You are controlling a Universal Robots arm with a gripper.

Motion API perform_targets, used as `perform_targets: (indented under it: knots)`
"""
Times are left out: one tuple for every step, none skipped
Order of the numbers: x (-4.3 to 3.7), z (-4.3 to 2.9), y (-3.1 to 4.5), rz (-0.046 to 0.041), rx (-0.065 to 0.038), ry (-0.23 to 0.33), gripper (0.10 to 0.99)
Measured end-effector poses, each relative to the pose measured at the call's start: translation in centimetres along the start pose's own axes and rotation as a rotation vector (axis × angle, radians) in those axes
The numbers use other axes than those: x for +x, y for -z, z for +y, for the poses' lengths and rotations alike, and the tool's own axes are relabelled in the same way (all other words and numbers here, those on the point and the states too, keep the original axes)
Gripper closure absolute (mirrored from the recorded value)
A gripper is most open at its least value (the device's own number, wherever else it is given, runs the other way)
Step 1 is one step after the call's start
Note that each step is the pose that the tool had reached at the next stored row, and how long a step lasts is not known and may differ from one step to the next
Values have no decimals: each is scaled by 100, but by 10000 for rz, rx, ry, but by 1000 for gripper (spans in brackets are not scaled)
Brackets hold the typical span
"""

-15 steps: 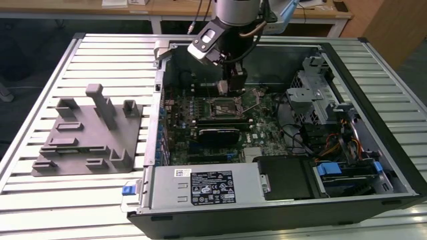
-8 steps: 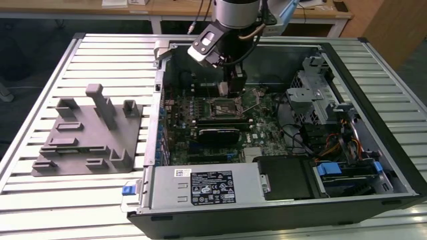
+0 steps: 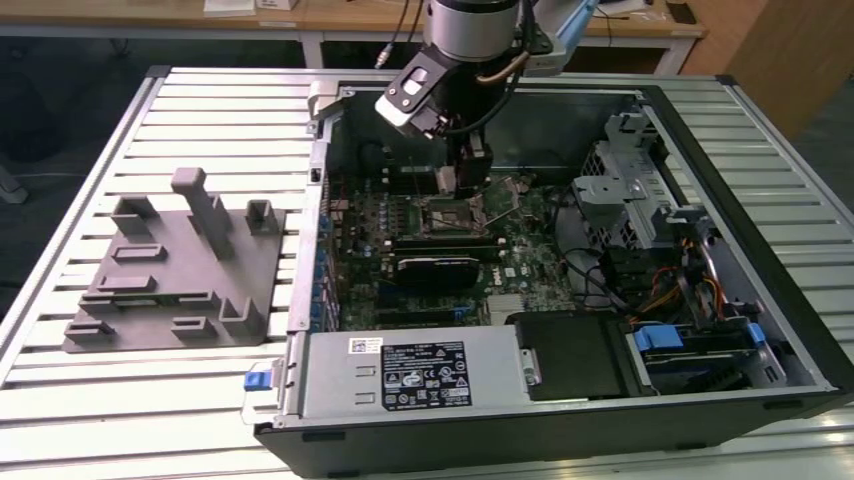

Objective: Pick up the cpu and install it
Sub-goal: 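Place the cpu into insertion slot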

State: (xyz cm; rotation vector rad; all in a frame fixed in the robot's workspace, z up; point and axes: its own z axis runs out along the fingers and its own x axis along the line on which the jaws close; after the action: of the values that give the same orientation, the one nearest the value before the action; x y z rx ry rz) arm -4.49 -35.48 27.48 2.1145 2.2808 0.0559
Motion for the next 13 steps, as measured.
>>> perform_targets:
  knots:
    - [0, 0, 0, 1, -1, 0, 545]
    - [0, 0, 0, 0, 0, 0, 545]
    - [0, 0, -3, 1, -1, 0, 545]
    - [1, 0, -8, 0, -3, 0, 545]
    - [0, 0, -11, -9, -1, 0, 545]
    - [0, -1, -15, -22, 0, 1, 545]
    - [0, -1, -20, -36, 2, 1, 545]
    - [0, -1, -25, -51, 3, 2, 545]
    - [0, -1, -29, -66, 5, 3, 545]
    - [0, -2, -34, -76, 5, 3, 545]
    - [0, -2, -38, -85, 6, 4, 545]
    - [0, -2, -43, -92, 7, 5, 545]
    - [0, -2, -48, -98, 7, 5, 545]
